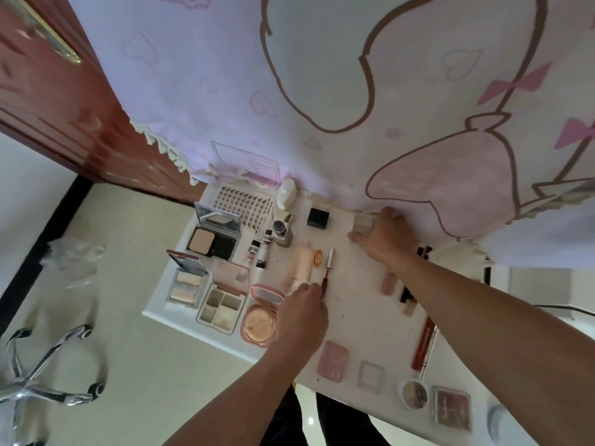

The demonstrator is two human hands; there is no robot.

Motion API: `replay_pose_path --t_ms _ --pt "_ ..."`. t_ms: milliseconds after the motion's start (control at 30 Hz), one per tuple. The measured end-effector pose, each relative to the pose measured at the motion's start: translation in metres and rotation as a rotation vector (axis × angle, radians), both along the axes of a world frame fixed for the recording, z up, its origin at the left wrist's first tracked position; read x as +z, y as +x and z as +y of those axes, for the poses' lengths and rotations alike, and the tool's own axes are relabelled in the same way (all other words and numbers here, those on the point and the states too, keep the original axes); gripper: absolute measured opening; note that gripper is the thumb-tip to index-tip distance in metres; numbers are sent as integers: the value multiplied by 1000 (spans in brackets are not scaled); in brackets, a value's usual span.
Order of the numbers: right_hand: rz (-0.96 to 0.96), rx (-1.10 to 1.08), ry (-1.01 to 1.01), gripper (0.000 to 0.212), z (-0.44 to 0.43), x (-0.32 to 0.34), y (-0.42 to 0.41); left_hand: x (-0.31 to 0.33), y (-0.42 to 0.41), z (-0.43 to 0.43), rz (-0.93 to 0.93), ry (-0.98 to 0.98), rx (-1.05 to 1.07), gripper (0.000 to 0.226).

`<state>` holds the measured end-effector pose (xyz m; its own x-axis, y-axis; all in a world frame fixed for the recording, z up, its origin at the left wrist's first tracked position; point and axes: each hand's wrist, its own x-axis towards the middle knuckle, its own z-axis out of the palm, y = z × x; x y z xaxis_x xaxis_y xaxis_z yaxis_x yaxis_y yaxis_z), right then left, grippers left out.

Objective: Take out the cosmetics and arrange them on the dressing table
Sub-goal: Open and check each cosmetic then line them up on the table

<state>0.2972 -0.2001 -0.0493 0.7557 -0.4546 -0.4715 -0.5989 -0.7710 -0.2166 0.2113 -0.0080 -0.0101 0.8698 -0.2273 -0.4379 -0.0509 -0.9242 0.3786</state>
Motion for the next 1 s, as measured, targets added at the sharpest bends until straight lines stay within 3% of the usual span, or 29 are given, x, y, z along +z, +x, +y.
replay_pose_path --t_ms 133,267,433,533,667,767,1000 --pt "-9 -32 -14 120 13 -6 3 3 -4 8 -47 -19 4 23" --pt "-27 -136 82 118 17 -10 -4 6 -8 14 -59 -39 -3 21" --pt "-152 -161 241 64 19 1 -9 17 -1 25 -106 -63 16 22" --pt "-223 -217 388 49 13 18 -14 28 12 34 -86 -104 62 23" --pt "-269 -328 736 35 5 74 -28 58 37 45 -57 -325 130 18" --pt "-201 -259 930 32 3 122 -45 92 54 53 41 -570 169 16" --pt "-285 -149 1021 38 24 199 -63 163 76 49 376 -1015 314 18"
